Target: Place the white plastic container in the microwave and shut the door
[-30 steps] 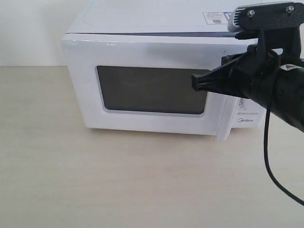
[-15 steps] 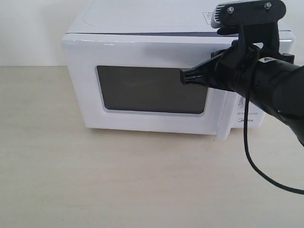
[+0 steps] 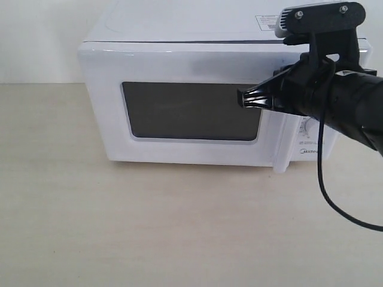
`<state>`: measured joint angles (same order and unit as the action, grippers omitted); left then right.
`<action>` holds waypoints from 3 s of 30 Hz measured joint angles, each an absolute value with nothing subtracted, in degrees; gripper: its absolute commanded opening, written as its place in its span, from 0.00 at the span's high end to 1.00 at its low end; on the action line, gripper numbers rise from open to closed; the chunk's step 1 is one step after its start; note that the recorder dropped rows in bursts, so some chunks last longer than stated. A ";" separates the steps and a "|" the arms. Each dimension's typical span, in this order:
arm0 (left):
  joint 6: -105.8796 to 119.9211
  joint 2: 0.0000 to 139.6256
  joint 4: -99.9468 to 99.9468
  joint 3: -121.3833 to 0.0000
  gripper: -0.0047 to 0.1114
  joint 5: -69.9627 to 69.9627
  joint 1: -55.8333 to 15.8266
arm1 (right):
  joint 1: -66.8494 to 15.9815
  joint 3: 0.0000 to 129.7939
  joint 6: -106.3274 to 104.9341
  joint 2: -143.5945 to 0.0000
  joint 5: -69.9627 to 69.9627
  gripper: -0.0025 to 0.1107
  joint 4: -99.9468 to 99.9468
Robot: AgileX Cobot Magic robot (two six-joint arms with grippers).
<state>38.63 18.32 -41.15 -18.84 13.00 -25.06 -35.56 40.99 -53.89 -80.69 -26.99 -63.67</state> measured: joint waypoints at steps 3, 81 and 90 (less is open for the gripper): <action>38.63 18.32 -41.15 -18.84 0.92 13.00 -25.06 | -35.45 41.14 -53.89 -80.69 -26.61 0.98 -63.56; 38.16 18.32 -41.15 -17.64 0.92 11.18 -25.06 | -49.68 26.06 -54.76 -50.73 -19.00 0.98 -61.64; 38.16 18.32 -41.15 -17.64 0.92 11.18 -25.06 | -48.97 25.80 -57.21 -45.16 -18.04 0.98 -61.64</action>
